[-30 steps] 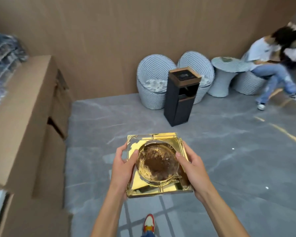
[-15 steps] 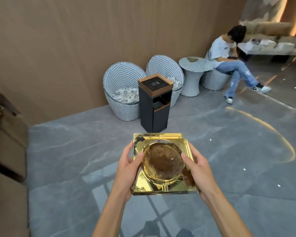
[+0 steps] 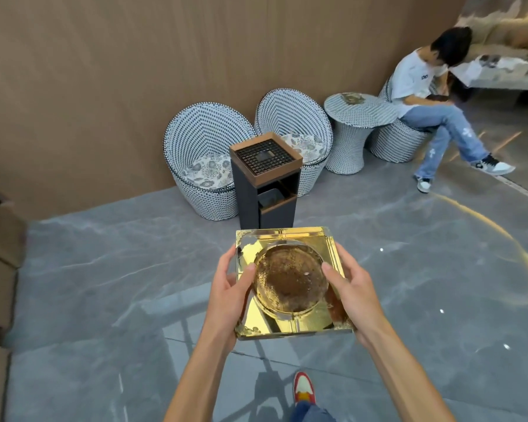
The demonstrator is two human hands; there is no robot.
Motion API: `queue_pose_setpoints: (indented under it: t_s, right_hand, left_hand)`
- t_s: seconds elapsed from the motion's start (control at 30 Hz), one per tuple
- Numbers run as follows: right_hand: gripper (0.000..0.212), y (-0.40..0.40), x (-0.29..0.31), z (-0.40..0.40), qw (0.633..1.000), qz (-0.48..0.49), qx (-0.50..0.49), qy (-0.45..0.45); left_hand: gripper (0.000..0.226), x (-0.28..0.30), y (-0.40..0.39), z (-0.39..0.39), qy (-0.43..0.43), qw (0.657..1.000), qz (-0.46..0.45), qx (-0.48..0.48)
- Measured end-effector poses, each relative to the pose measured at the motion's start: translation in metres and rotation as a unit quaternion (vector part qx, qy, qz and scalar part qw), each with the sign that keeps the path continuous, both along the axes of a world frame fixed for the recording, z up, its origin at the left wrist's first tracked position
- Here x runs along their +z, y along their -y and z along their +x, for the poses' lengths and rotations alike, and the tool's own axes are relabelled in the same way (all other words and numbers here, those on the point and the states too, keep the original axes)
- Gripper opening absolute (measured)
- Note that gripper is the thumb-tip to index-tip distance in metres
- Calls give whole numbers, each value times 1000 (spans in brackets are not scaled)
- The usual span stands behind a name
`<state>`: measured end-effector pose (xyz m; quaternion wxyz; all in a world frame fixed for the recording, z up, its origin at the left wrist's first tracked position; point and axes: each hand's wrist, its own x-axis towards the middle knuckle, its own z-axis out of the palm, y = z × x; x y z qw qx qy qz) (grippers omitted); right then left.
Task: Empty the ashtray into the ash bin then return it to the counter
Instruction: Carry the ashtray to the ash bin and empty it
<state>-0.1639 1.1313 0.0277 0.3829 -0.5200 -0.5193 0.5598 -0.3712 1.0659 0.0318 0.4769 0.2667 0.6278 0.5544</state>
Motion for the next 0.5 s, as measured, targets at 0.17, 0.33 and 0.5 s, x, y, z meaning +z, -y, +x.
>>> queue_pose_setpoints:
  t_s: [0.17,0.33,0.5]
  right_hand:
    - [60,-106,0,38,999,-13,32,10]
    - [67,-173,1,49,997,-14,71,27]
    - [67,-253,-15,45,992,-23,115,34]
  left_hand:
    - [45,-3,-89,41,12,999,0,31]
    - [50,-11,-151,56,6,998,-15,53]
    - [63,-30,-221,55,40,995,-34,85]
